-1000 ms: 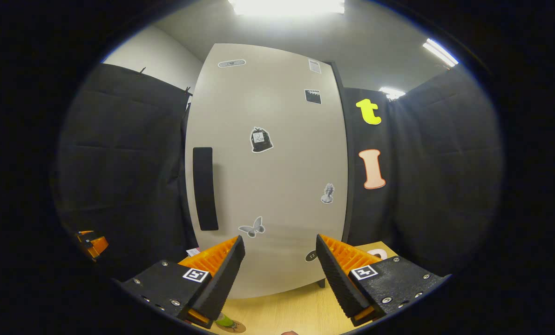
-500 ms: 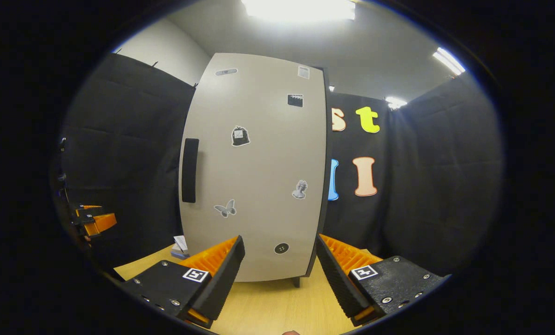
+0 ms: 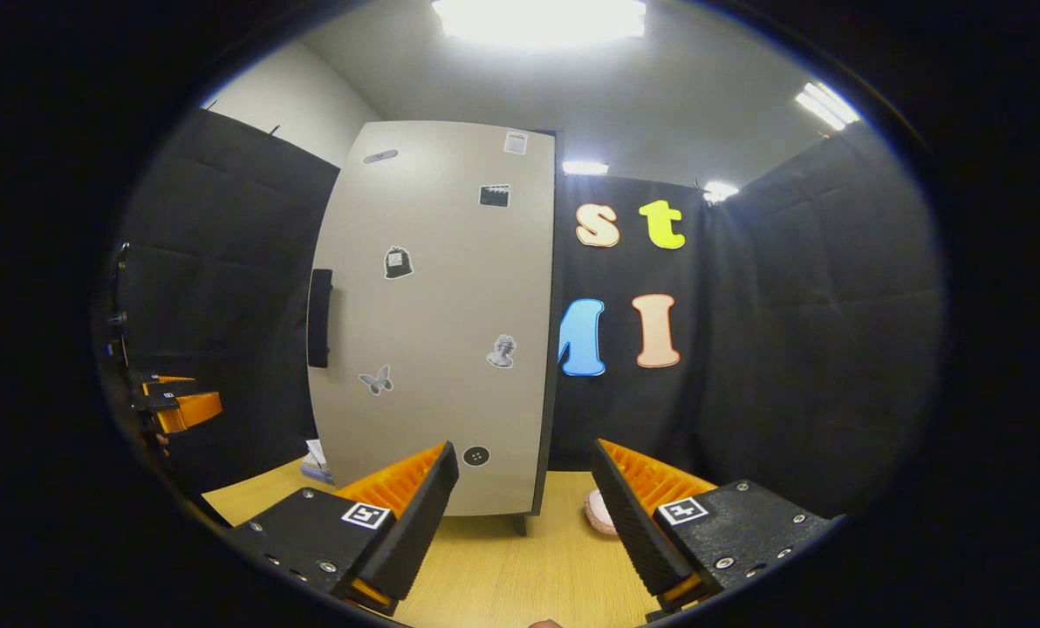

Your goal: Open the cabinet door with the right hand, grasp the bottle in the cabinet with the left hand and place it on the coaster, then close the cabinet door with the right hand.

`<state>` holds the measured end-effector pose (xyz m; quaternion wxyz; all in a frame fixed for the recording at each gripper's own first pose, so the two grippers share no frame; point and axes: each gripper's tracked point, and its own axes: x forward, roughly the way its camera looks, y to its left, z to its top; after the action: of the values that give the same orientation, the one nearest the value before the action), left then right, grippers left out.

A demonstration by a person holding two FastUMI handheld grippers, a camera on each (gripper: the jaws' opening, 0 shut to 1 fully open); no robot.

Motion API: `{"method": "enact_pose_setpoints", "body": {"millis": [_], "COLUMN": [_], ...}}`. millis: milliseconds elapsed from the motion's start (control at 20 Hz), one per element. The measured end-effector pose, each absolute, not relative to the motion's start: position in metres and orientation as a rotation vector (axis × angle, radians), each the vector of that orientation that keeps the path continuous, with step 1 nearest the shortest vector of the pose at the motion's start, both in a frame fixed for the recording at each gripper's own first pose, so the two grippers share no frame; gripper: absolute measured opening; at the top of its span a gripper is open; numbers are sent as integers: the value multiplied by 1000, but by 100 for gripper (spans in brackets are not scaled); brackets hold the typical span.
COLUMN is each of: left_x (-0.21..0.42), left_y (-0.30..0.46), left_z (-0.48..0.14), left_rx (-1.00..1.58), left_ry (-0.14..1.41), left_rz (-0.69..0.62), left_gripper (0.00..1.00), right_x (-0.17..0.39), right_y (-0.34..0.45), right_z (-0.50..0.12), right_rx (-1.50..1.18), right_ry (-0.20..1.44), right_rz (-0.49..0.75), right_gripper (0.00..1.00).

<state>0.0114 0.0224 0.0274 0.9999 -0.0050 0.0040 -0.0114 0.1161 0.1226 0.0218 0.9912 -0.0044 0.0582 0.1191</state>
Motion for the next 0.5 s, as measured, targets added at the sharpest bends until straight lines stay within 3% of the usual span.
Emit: {"method": "enact_pose_setpoints", "body": {"millis": [200, 500], "left_x": [12, 12], "left_y": [-5, -35], "left_z": [33, 36], "left_rx": [9, 14], "left_ry": [4, 8], "left_rz": [-46, -70], "left_gripper": [80, 83], "right_x": [119, 122], "right_y": [94, 63], "right_z": [15, 7], "right_rx": [26, 84], "right_ry": [129, 147], "right_rz": [206, 167], "right_gripper": [95, 95]}}
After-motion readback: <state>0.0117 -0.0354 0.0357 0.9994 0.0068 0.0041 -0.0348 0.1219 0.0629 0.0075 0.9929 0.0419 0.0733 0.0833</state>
